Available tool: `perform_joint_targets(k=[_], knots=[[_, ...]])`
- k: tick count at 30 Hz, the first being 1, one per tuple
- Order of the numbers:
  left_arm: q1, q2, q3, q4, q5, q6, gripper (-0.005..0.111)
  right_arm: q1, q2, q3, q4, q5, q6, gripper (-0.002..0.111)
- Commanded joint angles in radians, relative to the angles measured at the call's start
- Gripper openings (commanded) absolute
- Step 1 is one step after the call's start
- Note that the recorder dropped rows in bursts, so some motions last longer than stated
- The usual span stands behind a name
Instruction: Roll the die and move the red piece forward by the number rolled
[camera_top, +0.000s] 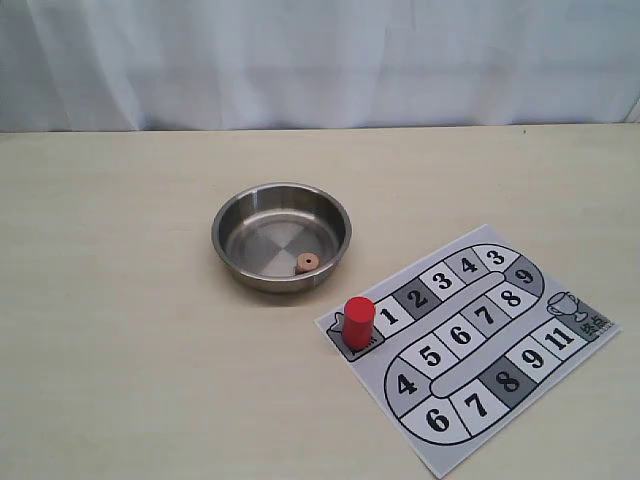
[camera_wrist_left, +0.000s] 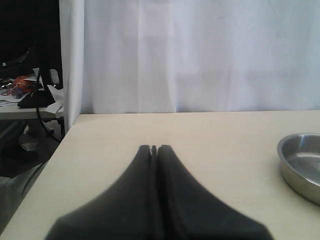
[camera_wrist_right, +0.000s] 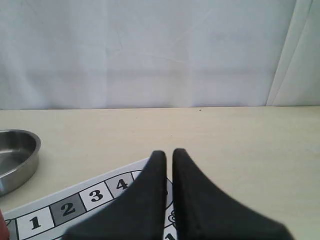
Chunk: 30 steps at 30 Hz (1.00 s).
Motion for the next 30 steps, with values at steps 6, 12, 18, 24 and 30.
perform_joint_targets(k=[6,12,18,24,30], knots=[[0.0,-0.001,-0.005,-0.001,-0.011,-0.002,0.0,-0.003,-0.004,0.001,-0.003,0.003,0.003,0.004],[0.0,-0.001,-0.005,-0.001,-0.011,-0.002,0.0,-0.003,-0.004,0.001,-0.003,0.003,0.003,0.004],[0.0,-0.001,-0.005,-0.001,-0.011,-0.002,0.0,-0.003,-0.004,0.001,-0.003,0.003,0.003,0.004],[0.0,-0.001,-0.005,-0.001,-0.011,-0.002,0.0,-0.003,-0.004,0.001,-0.003,-0.059,-0.002,0.004],[0.0,-0.001,-0.005,-0.001,-0.011,-0.002,0.0,-0.003,-0.004,0.001,-0.003,-0.23,-0.002,0.004]])
